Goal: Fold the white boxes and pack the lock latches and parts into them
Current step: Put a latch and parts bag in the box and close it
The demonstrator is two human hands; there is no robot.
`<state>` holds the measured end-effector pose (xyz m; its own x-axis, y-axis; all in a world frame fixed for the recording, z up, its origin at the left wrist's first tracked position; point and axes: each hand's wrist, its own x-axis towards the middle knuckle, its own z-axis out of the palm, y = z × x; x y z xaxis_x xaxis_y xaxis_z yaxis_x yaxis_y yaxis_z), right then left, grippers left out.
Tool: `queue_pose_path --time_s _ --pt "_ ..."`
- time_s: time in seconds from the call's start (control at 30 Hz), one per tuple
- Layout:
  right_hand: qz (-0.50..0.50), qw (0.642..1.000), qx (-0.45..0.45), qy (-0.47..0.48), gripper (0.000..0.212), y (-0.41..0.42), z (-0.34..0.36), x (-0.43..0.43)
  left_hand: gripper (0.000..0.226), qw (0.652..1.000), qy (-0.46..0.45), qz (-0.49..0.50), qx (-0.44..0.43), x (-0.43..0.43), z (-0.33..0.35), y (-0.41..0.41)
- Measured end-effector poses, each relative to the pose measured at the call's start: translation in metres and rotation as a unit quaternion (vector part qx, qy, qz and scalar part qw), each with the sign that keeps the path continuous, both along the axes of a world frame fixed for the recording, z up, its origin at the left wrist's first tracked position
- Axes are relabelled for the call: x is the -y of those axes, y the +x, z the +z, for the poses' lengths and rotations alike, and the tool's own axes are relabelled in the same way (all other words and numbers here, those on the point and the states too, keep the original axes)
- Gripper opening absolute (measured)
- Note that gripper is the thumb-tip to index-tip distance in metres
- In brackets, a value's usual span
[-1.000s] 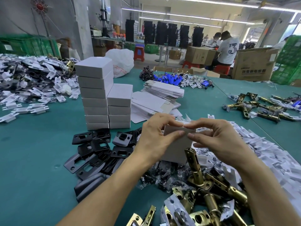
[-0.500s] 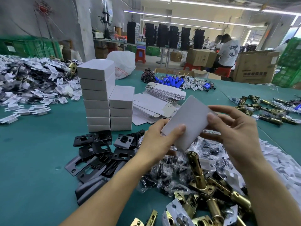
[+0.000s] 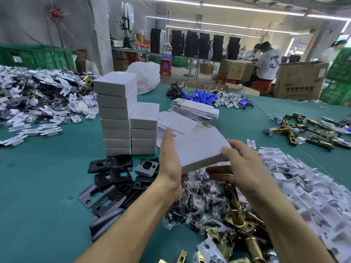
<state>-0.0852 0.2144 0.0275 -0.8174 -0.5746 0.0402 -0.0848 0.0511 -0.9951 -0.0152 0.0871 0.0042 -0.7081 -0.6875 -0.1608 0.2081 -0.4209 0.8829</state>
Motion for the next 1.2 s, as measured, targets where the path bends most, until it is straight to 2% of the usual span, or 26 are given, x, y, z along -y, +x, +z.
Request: queue_pose_path --time_s 0.17,0.23,0.3,0.47,0.63,0.77,0.9,1.0,1.1,1.2 --pt "-0.019 0.982 -0.145 0.123 0.019 0.011 -0.002 0.001 0.059 0.997 0.044 0.046 -0.037 0.000 0.000 0.001" --pt "-0.017 0.973 -0.171 0.154 0.021 0.013 -0.003 0.003 0.053 0.994 0.068 0.081 -0.030 0.001 0.000 0.000" --pt "-0.013 0.977 -0.155 0.146 0.020 0.014 -0.001 0.002 0.047 0.992 0.084 0.088 -0.030 0.003 0.001 0.001" --pt "-0.026 0.998 -0.043 0.048 0.017 0.006 0.008 -0.003 0.051 0.988 0.126 -0.017 -0.084 -0.002 0.009 0.004" --pt "-0.092 0.991 0.040 -0.089 0.017 -0.005 0.015 -0.012 0.046 0.980 0.052 -0.096 -0.167 -0.015 0.010 0.004" --pt "-0.084 0.981 0.115 -0.131 0.014 -0.007 0.016 -0.015 0.028 0.979 0.035 -0.098 -0.178 -0.014 0.007 0.003" --pt "-0.072 0.979 0.140 -0.133 0.009 -0.006 0.013 -0.013 0.028 0.986 0.036 -0.059 -0.151 -0.007 0.007 0.003" --pt "-0.085 0.982 0.118 -0.116 0.004 -0.009 0.010 -0.013 0.029 0.995 0.034 -0.041 -0.085 -0.004 0.004 0.003" --pt "-0.103 0.991 0.044 -0.076 0.008 -0.015 0.006 -0.017 0.043 0.996 0.010 -0.086 0.013 -0.007 0.002 0.002" --pt "-0.116 0.992 -0.008 -0.058 0.009 -0.016 0.004 -0.019 0.049 0.982 -0.084 -0.151 0.080 -0.016 0.002 0.003"
